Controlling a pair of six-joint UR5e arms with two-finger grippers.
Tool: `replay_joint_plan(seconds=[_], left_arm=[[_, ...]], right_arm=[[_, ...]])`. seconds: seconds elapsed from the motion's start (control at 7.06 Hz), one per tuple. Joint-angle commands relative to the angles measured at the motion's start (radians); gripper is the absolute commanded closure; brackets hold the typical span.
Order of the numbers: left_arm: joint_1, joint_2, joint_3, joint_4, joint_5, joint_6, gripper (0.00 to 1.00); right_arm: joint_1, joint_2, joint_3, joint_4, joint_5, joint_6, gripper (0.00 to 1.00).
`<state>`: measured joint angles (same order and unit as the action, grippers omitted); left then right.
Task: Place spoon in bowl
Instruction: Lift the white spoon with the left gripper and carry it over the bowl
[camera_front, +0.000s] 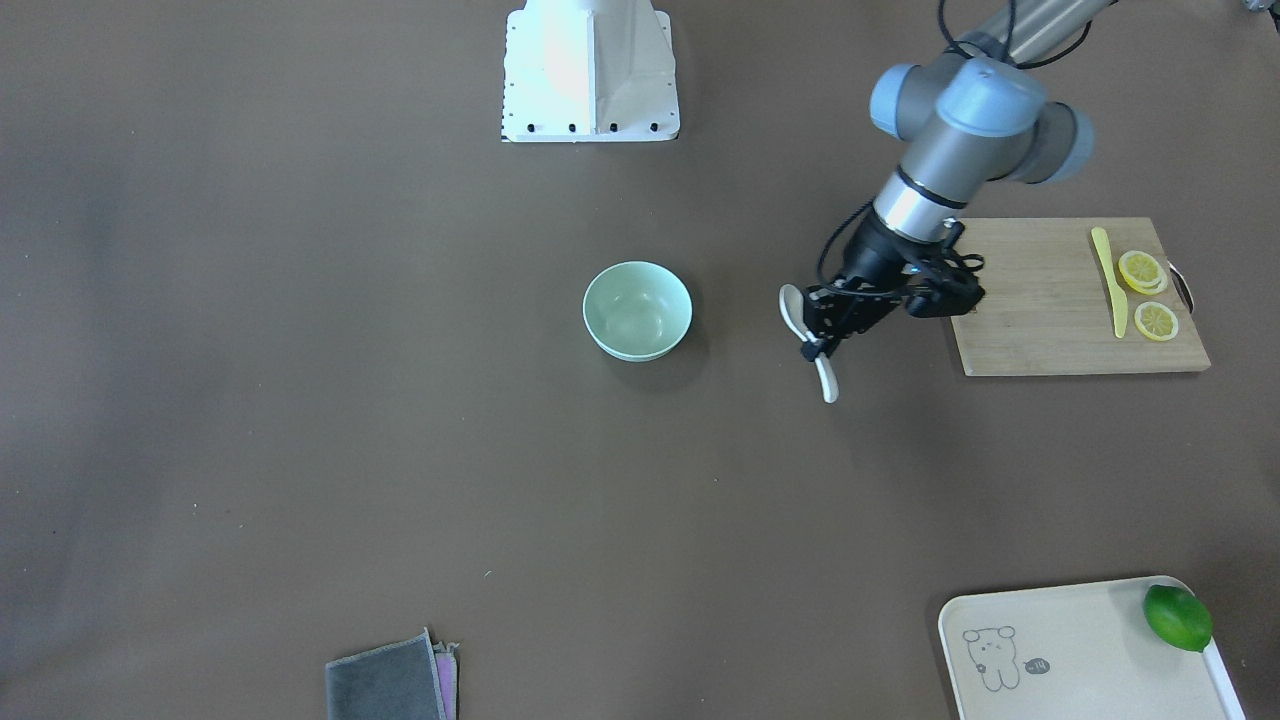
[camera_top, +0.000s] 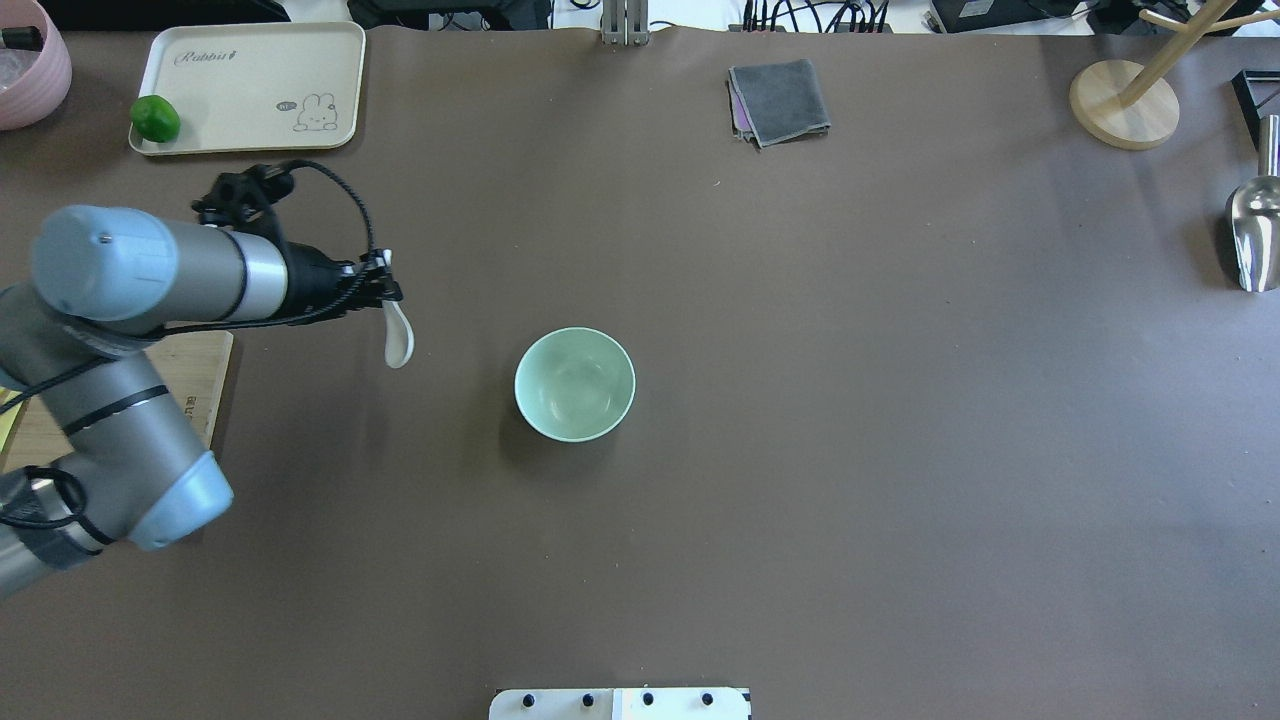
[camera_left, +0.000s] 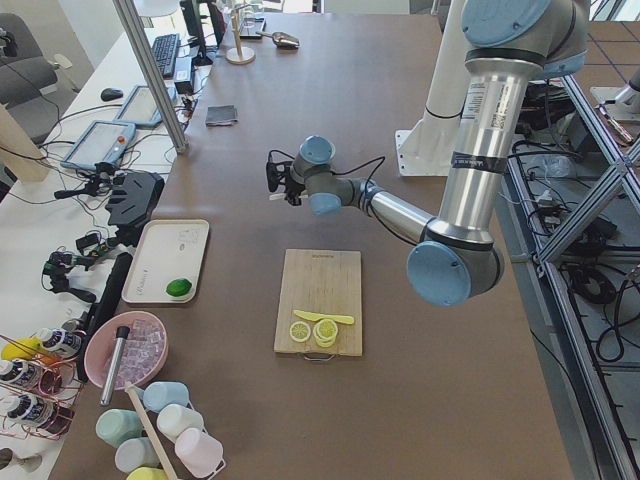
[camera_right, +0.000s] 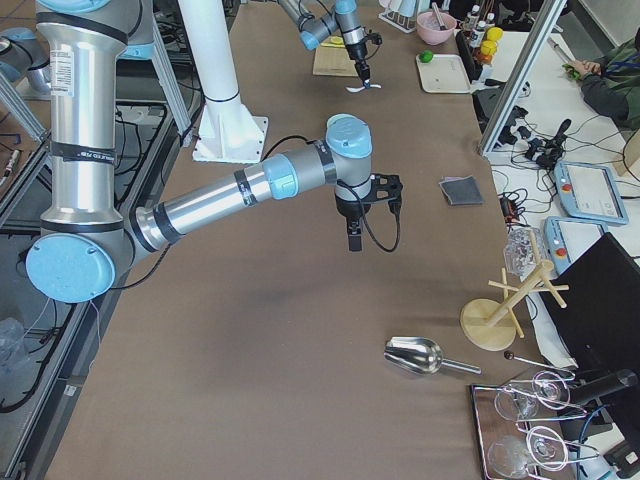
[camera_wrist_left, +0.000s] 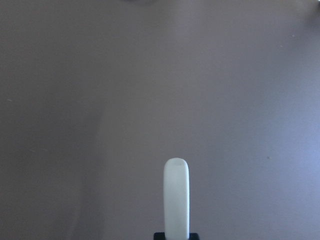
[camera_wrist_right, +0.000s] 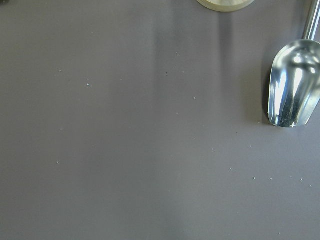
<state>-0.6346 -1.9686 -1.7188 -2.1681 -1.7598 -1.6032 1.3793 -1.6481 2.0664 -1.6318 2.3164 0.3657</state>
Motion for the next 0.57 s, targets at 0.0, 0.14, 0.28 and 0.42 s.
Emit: replay_joint_plan(seconds=[0.0, 0.14, 0.28, 0.42], left_arm=[[0.137, -0.166, 0.008, 0.16, 0.141, -0.115, 1.0], [0.16, -0.167, 0.013, 0.16, 0.158, -0.116, 1.0], [0.161, -0.168, 0.018, 0.16, 0.16, -0.116, 1.0], [0.164, -0.164, 0.019, 0.16, 0.161, -0.092, 0.01]], right_arm=[[0.001, -0.012, -0.003, 0.0, 0.0, 0.001, 0.0], [0.001, -0.012, -0.003, 0.0, 0.0, 0.001, 0.0], [0.001, -0.012, -0.002, 0.0, 0.0, 0.001, 0.0], [0.001, -0.015, -0.002, 0.0, 0.0, 0.001, 0.0]])
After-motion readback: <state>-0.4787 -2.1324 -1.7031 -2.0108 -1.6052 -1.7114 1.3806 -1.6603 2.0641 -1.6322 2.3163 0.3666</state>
